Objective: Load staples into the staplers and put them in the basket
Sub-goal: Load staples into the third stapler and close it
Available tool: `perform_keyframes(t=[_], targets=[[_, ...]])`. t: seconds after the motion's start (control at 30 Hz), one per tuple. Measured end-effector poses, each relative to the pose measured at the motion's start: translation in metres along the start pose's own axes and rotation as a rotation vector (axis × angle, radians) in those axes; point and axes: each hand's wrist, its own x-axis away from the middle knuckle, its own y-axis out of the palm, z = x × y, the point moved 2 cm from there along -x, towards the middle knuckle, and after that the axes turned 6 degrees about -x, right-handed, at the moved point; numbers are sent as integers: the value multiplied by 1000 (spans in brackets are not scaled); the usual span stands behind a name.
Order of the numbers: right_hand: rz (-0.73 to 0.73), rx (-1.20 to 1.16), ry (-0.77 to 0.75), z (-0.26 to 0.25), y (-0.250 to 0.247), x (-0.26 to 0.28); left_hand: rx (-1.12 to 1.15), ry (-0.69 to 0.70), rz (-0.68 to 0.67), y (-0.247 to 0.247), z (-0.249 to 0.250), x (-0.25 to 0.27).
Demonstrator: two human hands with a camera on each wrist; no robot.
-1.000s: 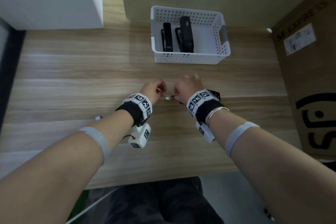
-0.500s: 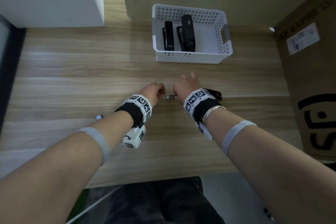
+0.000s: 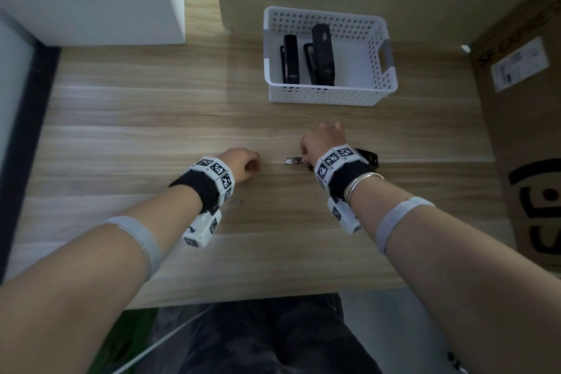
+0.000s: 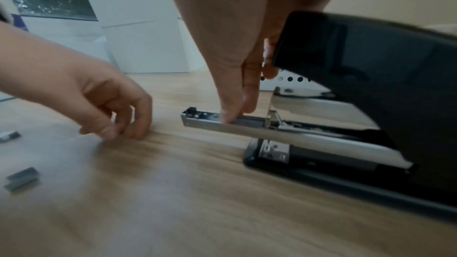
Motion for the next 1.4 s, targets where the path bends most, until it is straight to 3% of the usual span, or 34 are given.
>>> perform_keyframes(t=[0.13, 0.33, 0.67, 0.8, 0.87, 0.93, 1.23, 1.4], targets=[[-21, -4, 37, 2, -1, 2, -146, 80, -194, 2, 2, 15], [87, -24, 43, -1, -1, 7, -204, 139, -248, 9, -2, 25], [146, -75, 20, -2, 10, 8, -116, 117, -35, 14, -1, 21], [192, -415, 4, 8, 2, 10, 17, 118, 178, -4, 18, 10], [154, -675, -2, 10, -3, 11, 47, 121, 226, -12, 29, 2], [86, -769, -35, 6, -7, 10, 107, 110, 272, -17, 36, -6], [21, -732, -108, 6, -6, 4, 219, 25, 319, -21, 49, -21], [-13, -464, -107, 7, -6, 3, 208, 7, 259, -16, 48, -24]])
